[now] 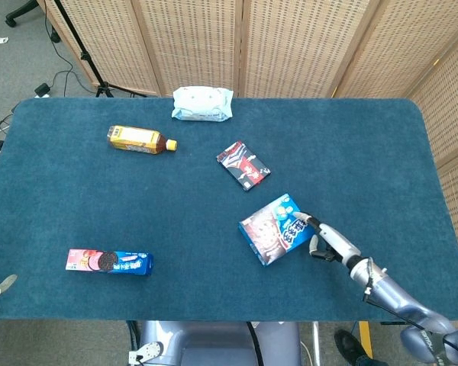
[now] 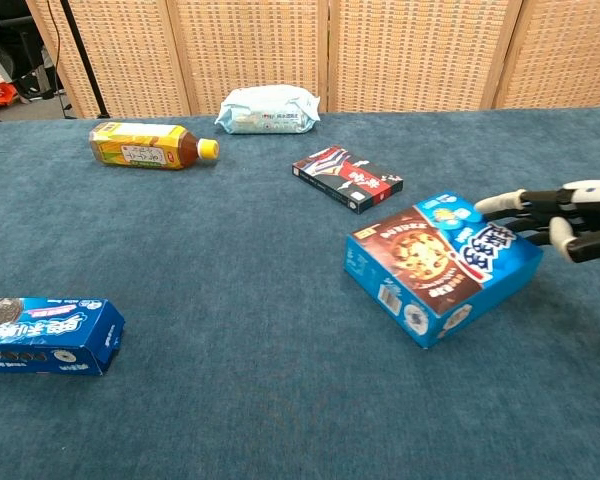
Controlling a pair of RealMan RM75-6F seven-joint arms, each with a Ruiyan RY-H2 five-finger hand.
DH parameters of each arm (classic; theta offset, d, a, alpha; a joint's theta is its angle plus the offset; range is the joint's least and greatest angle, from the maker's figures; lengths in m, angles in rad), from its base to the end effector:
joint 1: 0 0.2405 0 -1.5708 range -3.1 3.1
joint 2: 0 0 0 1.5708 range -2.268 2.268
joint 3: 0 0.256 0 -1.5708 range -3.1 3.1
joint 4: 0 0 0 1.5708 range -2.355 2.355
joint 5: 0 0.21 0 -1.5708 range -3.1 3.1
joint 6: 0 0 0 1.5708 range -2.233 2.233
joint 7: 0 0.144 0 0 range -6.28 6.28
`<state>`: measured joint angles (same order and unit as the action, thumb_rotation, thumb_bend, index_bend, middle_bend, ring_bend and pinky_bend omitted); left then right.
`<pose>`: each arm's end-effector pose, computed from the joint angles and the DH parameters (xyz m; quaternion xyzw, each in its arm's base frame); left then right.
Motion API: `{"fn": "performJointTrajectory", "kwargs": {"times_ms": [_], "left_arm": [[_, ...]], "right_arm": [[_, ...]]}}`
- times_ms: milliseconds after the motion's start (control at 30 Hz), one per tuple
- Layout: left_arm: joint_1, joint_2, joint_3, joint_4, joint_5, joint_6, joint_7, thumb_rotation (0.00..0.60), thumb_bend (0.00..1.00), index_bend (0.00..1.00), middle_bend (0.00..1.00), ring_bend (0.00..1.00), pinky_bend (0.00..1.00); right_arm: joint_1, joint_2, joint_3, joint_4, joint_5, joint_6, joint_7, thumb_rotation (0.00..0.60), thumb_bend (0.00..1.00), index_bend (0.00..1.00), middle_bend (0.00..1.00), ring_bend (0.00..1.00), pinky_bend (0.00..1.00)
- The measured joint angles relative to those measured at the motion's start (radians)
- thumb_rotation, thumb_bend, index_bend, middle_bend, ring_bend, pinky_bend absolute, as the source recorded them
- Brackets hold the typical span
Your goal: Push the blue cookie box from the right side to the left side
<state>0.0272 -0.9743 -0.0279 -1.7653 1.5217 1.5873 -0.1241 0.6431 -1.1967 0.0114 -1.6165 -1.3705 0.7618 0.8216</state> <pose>-0.3012 0.1413 0.1994 -0.5372 -0.4274 -0.4235 0.5910 -0.2259 -0.2955 0.0441 0.5560 -0.7124 0.3748 0.2069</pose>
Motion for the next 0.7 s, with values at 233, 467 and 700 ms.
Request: {"fn": "performJointTrajectory", "kwargs": {"times_ms": [233,467,700], "left_arm": [[-0.003,0.003,-0.001,0.002,-0.004,-0.005,-0.008,0.6,0.0,0.0,0.0,0.0,0.0],[-0.003,0.006,-0.003,0.003,-0.008,-0.006,-0.014,0.6,0.0,0.0,0.0,0.0,0.0],[-0.004,0.007,-0.003,0.005,-0.01,-0.009,-0.021,0.6,0.0,0.0,0.0,0.0,0.0]], "right_arm": [[0.028,-0.036,0.047,-0.093,0.114,-0.029,-0.15,0.6,1.0,0.0,0.0,0.0,0.0],[0.061,-0.065,0.092,-0.171,0.236,-0.052,-0.278,0.6,1.0,0.0,0.0,0.0,0.0],[0.091,-0.102,0.117,-0.203,0.331,-0.061,-0.372,0.6,1.0,0.0,0.0,0.0,0.0]]}}
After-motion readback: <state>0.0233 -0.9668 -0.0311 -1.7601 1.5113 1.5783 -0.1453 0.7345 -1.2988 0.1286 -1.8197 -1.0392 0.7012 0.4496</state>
